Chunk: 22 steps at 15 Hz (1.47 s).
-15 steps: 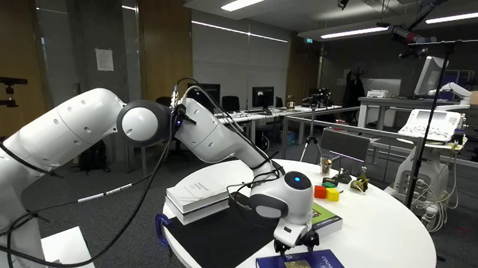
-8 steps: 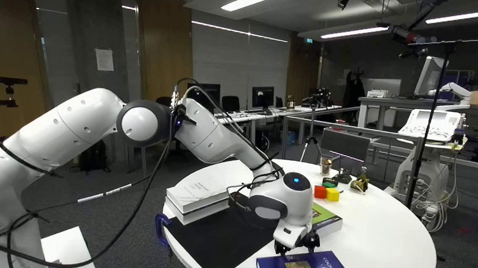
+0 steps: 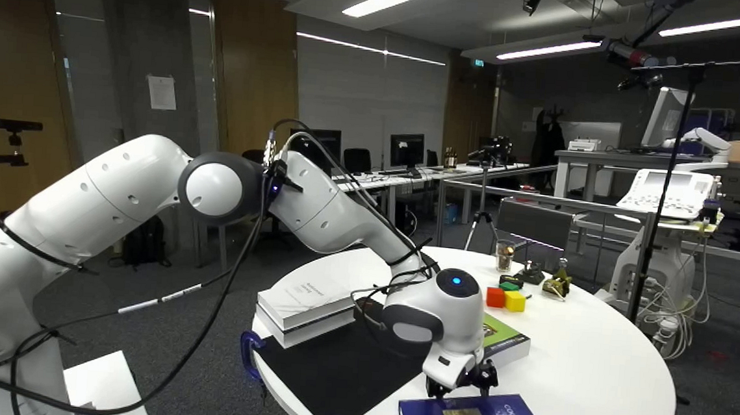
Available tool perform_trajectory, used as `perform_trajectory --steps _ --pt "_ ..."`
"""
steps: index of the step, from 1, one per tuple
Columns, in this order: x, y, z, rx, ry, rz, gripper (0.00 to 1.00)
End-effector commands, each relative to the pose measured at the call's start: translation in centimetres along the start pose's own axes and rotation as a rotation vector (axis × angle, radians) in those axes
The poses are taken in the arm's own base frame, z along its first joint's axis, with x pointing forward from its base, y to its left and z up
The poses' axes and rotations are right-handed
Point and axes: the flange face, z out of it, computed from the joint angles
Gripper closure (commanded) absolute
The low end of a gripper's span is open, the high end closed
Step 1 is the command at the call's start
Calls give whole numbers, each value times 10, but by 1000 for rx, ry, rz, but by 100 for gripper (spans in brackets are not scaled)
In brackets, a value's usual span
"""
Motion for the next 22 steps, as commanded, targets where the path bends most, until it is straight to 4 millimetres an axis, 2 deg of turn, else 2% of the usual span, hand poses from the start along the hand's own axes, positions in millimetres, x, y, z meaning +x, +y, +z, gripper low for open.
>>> perform_trajectory --steps 1,17,22 --pt "9 11 -15 18 3 16 0" --pt "33 18 -36 36 9 56 0" --pt "34 20 -40 36 8 60 0"
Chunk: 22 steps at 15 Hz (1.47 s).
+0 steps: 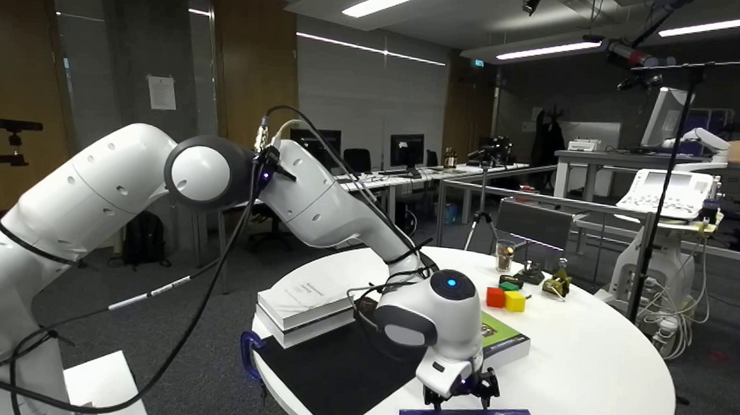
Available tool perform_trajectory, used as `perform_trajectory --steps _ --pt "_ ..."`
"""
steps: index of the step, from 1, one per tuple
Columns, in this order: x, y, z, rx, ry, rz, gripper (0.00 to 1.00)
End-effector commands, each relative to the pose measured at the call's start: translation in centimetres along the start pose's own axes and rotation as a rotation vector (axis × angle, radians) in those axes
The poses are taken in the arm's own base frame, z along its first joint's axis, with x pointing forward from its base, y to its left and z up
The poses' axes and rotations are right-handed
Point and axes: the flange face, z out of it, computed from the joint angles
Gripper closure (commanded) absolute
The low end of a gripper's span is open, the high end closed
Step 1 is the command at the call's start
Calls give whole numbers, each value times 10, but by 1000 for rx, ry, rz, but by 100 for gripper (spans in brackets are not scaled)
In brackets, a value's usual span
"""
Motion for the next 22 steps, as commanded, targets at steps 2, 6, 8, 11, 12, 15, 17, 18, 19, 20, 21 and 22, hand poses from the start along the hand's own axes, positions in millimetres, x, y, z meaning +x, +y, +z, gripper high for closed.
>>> perform_trajectory --steps 2,6,8,11,12,15,17,18,19,20,21,22 --pt "6 6 -19 22 -9 -1 0" --pt "-6 8 -28 19 -19 -70 0" --pt "-15 8 -41 23 -33 -121 0" --pt "-29 11 -71 28 -52 -205 0" --pt "-32 13 -85 22 -53 -246 0" --pt "-30 21 -127 -32 -43 -393 0" --pt "-22 24 -157 -68 -47 -491 0" --pt "-17 26 -171 -75 -38 -534 0" --pt "-11 26 -186 -74 -40 -569 0" --pt "-1 25 -201 -78 -26 -635 0" --pt "7 25 -216 -69 -16 -679 0" --pt "18 25 -230 -83 -5 -724 0"
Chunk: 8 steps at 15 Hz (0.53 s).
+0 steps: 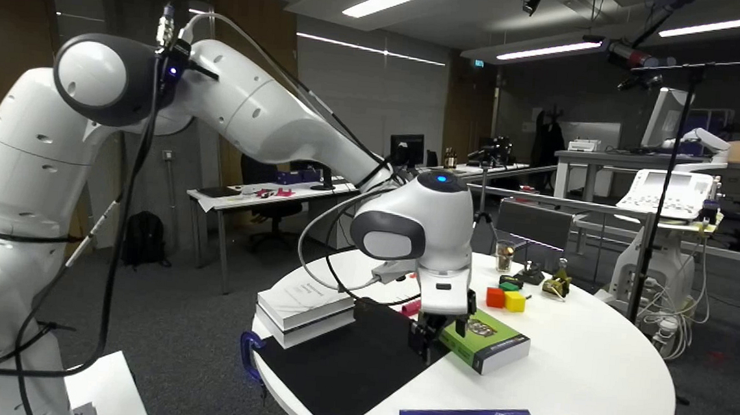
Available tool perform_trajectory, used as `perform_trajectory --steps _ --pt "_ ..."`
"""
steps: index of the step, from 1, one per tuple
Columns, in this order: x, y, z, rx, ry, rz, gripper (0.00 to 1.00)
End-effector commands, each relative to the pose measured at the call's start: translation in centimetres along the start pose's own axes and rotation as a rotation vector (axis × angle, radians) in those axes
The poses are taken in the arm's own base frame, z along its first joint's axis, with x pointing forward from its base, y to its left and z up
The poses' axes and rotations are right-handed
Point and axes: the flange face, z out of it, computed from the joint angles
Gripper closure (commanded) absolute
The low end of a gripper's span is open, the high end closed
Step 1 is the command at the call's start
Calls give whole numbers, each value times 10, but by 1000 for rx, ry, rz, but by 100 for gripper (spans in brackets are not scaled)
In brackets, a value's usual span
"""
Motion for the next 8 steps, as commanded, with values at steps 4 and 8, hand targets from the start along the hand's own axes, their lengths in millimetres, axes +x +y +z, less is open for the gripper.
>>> perform_trajectory --steps 4,8 --pt "53 58 -92 36 38 -354 0" --pt "92 90 -118 65 52 -567 0"
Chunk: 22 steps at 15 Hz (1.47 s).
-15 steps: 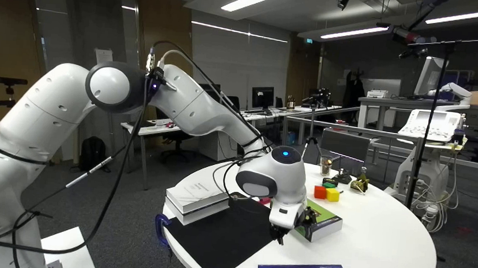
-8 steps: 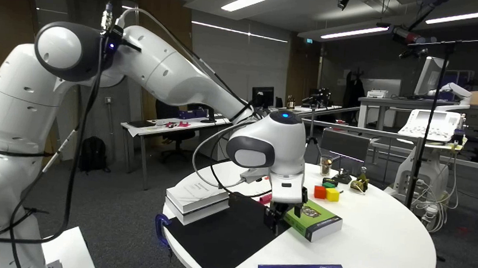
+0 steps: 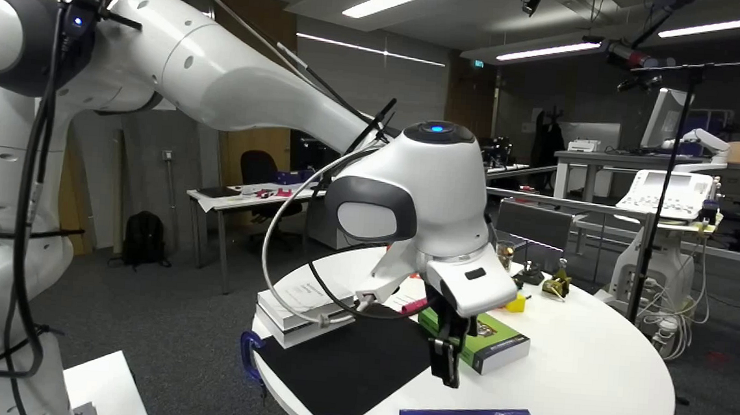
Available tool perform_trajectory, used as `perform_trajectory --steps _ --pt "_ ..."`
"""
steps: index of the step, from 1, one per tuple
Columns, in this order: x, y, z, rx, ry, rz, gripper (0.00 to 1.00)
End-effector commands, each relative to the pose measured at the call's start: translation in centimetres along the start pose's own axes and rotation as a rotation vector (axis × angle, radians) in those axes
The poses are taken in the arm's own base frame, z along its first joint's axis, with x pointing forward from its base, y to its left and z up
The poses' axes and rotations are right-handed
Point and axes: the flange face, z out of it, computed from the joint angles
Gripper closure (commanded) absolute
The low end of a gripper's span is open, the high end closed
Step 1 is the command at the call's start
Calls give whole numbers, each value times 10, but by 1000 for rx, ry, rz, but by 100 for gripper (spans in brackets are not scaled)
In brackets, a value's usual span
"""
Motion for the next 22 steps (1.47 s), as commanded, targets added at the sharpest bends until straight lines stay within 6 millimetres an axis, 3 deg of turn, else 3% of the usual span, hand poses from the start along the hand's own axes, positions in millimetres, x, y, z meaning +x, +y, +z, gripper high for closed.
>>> perform_trajectory --steps 1,6,9,13,22 --pt "9 38 -24 39 -17 -189 0" --pt "36 110 -17 74 -75 -339 0" --pt "43 141 -10 89 -120 -360 0" --pt "40 150 -1 60 -128 -342 0" --pt "41 145 2 62 -130 -351 0"
